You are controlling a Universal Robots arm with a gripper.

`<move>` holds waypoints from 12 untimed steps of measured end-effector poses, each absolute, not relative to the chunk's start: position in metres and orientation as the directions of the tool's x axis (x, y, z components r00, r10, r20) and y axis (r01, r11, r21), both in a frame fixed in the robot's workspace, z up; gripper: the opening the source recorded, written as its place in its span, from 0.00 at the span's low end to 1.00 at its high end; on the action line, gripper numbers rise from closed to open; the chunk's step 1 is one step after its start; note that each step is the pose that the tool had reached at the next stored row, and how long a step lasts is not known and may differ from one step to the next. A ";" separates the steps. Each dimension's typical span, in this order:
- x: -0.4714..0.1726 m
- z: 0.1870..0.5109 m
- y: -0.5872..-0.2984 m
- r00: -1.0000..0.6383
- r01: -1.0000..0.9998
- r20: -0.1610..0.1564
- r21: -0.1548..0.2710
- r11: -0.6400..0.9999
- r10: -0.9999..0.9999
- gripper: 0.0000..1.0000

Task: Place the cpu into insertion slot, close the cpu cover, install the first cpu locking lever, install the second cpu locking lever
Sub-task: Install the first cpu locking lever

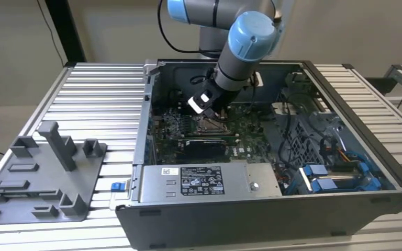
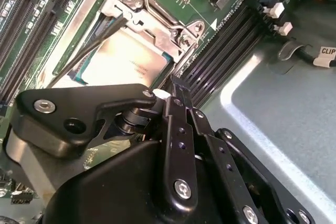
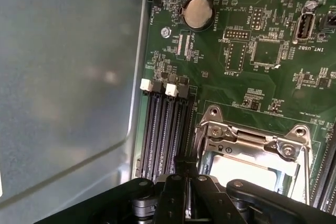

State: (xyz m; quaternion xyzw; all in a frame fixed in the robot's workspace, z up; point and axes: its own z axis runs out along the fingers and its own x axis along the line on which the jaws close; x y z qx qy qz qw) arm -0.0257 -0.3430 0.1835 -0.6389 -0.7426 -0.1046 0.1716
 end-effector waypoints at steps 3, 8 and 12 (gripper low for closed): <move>-0.025 0.184 -0.342 -0.125 0.985 0.389 -0.064 0.162 0.913 0.00; -0.025 0.184 -0.341 -0.125 0.985 0.389 -0.064 0.162 0.913 0.00; -0.025 0.184 -0.341 -0.125 0.985 0.391 -0.063 0.162 0.912 0.00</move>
